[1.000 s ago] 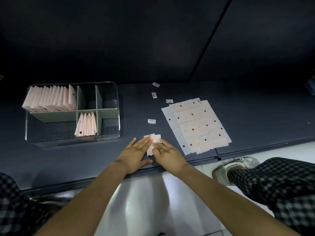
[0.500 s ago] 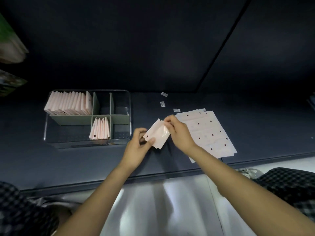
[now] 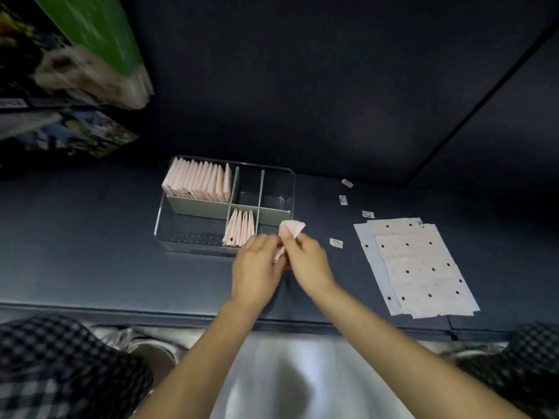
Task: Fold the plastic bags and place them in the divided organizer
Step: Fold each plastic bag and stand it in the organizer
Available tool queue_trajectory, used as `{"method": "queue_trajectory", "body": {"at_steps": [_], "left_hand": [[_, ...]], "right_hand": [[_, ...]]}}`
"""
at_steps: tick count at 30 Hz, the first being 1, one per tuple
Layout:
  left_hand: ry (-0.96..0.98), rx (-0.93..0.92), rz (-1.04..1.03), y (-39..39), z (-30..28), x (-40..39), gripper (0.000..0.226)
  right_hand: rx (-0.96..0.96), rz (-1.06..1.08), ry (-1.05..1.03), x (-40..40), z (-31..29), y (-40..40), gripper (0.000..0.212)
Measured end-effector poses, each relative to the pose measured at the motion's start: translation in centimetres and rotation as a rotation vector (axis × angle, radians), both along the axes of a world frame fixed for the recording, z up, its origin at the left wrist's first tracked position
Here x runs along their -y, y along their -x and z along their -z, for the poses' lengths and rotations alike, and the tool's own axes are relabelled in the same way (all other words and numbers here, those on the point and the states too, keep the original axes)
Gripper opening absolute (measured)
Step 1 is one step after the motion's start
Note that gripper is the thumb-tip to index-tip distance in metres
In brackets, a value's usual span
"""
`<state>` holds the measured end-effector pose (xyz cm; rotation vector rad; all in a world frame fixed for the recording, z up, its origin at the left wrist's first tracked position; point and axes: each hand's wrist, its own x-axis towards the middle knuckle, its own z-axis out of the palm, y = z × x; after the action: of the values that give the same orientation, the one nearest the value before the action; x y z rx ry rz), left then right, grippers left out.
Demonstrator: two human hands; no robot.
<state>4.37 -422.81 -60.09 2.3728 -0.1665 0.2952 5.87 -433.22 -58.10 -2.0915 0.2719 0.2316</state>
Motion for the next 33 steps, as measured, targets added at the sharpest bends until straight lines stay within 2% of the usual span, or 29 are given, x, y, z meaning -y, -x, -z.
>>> {"method": "queue_trajectory", "body": {"at_steps": [3,5,8,11,14,19,24,27,30,33], "left_hand": [[-0.016,-0.010,0.211,-0.4,0.3,-1.5,0.028],[-0.047,0.030,0.205,-1.6,0.5,-3.1,0.037],[-0.253,-0.020,0.153,-4.2,1.1,-5.4,0.046],[-0.428,-0.142,0.242,-5.9,2.5,-6.6,0.055],[-0.525,-0.114,0.327,-6.7,3.2,-7.4,0.053],[-0.687,0.080,0.435,-7.7,2.6,-8.3,0.042],[-0.744,0.075,0.553,-8.3,2.5,-9.5,0.047],[-0.768,0.067,0.554,-8.4,2.3,-10.2,0.051],[-0.760,0.063,0.537,-8.6,2.4,-10.9,0.051],[-0.725,0.097,0.529,-8.6,2.5,-10.9,0.044]], "right_hand": [[-0.001,0.103,0.033,-0.3,0.2,-1.3,0.031],[-0.011,0.122,0.058,0.4,0.4,-2.1,0.026],[-0.045,0.138,0.004,1.1,0.5,-2.6,0.021],[-0.066,0.168,-0.073,1.3,0.8,-2.9,0.013],[-0.062,0.185,-0.078,1.4,1.2,-3.2,0.009],[-0.044,0.136,0.013,0.9,1.7,-3.6,0.010],[-0.027,0.094,0.032,-0.4,1.5,-4.6,0.013],[-0.002,0.078,0.055,-1.7,1.2,-5.7,0.013],[0.029,0.033,0.159,-3.2,1.0,-6.8,0.019],[0.063,-0.025,0.377,-4.5,1.1,-7.0,0.010]]}}
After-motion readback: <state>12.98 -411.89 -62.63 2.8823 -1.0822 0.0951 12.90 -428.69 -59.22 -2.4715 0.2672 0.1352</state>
